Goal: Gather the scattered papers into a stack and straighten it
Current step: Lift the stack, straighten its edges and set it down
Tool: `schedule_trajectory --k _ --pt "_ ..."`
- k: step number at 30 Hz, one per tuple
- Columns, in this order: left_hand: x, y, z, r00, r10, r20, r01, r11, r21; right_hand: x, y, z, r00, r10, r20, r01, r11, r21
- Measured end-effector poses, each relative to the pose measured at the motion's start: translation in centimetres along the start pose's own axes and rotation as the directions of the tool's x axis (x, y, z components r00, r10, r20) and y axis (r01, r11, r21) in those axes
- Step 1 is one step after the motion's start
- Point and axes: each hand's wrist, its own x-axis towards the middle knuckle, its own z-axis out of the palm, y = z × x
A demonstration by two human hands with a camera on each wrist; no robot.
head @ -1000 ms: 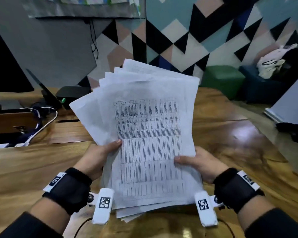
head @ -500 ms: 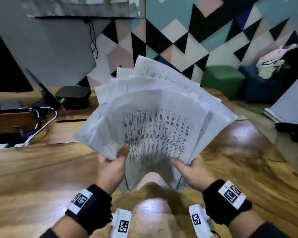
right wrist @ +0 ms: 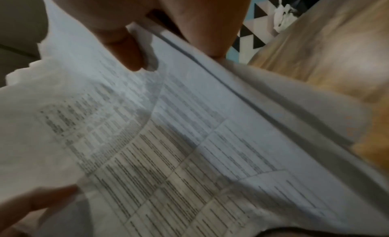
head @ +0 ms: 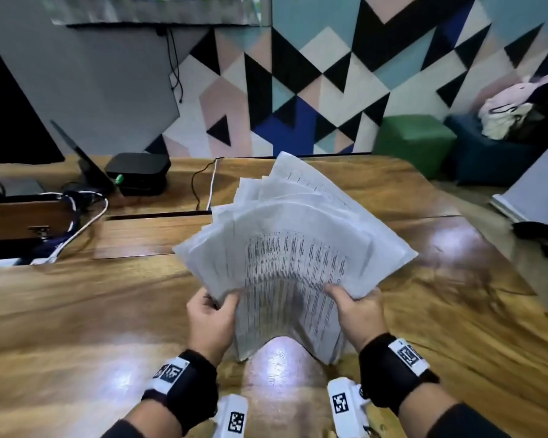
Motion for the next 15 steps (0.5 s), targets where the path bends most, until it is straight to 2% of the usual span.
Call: schedule_trajectory --k 5,8,10,12,15 --pt "1.0 2.1 0.0 0.995 0.094 -0.028 -0.095 0.995 -0.036 0.5 -2.9 0.2 0.995 -0.101 -0.026 0.103 0.991 0.088" --pt "1.3 2.8 -1.4 0.991 0.135 0.000 -0.134 0.986 -0.103 0.4 -3.8 -1.2 0.995 -0.094 0.033 0.091 0.991 0.095" --pt "1.2 2.7 -1.5 0.993 0.116 0.032 -0.113 0.989 -0.092 0.1 -3.4 -1.1 0.996 -0.067 0.066 0.059 0.991 0.123" --pt "0.9 2.4 -0.7 0.996 0.072 0.043 -0.070 0.996 -0.060 0.1 -2.8 0.1 0.999 -0.041 0.024 0.039 0.997 0.066" --pt "0.7 2.8 0.6 1.000 0.027 -0.012 -0.028 0.997 -0.070 0.7 -2.5 1.2 0.999 -0.021 -0.032 0.023 0.997 0.076"
